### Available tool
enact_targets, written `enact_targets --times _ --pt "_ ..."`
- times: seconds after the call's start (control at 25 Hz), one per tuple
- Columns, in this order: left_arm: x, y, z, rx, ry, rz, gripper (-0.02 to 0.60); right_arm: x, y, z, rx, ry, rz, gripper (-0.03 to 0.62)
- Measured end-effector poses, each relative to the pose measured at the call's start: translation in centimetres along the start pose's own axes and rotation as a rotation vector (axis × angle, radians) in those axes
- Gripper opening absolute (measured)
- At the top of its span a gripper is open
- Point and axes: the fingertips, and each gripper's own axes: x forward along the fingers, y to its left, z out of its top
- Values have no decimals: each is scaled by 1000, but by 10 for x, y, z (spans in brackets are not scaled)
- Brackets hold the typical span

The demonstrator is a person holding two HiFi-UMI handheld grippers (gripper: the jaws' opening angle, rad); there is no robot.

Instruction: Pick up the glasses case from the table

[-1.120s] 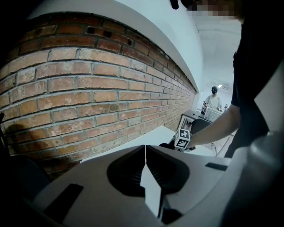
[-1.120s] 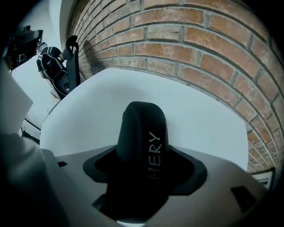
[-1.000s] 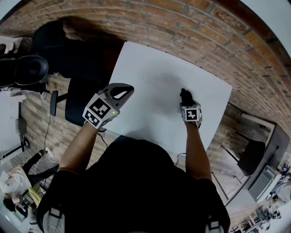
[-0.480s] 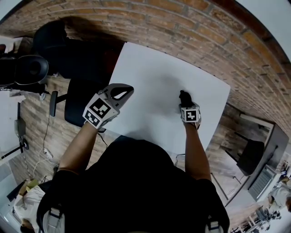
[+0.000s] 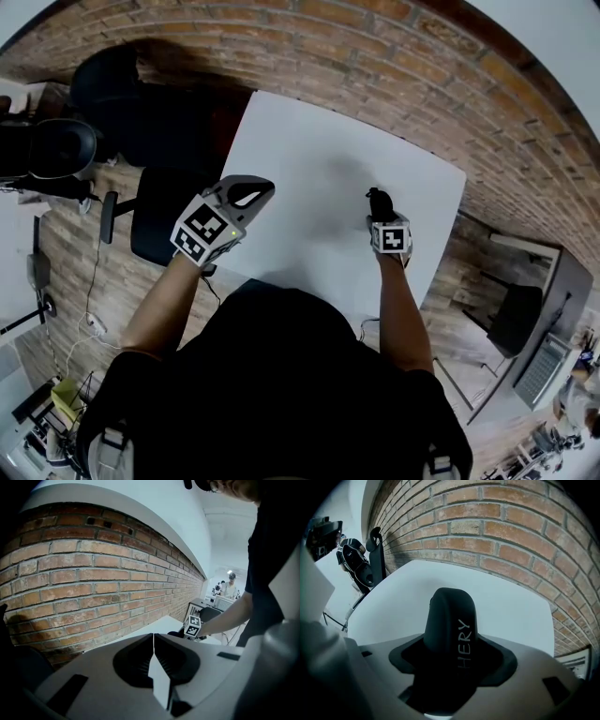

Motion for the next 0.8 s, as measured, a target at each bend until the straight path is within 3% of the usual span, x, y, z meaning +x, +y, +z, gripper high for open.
enact_targets --times 0.8 --pt "-35 -60 14 52 -36 1 14 -73 1 -20 42 -85 -6 317"
